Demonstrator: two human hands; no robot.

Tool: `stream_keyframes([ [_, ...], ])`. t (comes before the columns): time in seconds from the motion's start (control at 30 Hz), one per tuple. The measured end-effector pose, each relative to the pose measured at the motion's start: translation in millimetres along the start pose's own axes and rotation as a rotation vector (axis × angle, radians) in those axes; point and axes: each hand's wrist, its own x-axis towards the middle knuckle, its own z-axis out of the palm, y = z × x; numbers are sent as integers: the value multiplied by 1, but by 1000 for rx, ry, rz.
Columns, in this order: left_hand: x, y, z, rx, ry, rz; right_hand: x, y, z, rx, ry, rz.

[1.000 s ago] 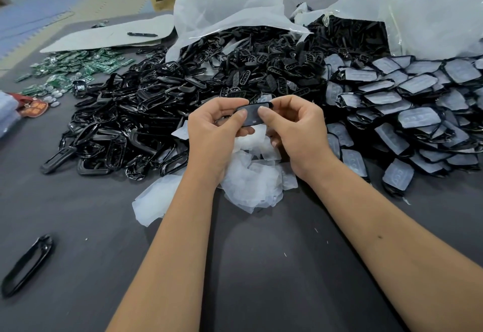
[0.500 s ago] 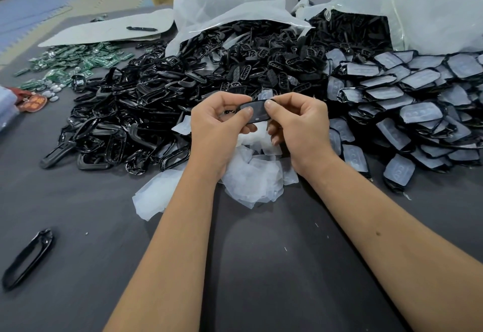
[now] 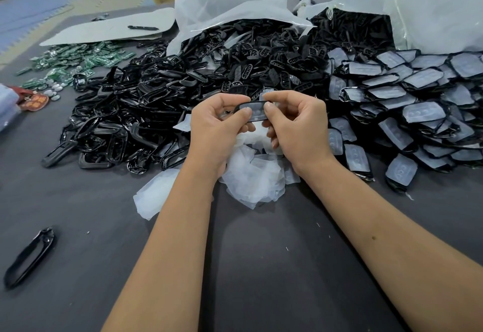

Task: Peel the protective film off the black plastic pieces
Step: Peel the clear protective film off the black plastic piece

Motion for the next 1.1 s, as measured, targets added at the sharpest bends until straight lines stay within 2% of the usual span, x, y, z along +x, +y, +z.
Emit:
stream_keyframes([
  [0.2,3,2,-2,-92,45,-89,-4,-4,2,-113,-54,-139],
  [0.37,10,5,-12,-374,65,-266,-5,-8,3,-152,-232,-188],
  [0.53,10,6,-12,-433,12,-290,-4,-8,3,-198,-154,-245],
  [0.7,6,2,-7,-342,-70,-176,2,-5,-2,69,-137,-18],
  [0.9,4,1,-4,-259,-77,-113,11,3,-10,387,-319,208],
  [1.1,4,1,-2,-336,-51,-130,12,6,-10,431,-311,152],
])
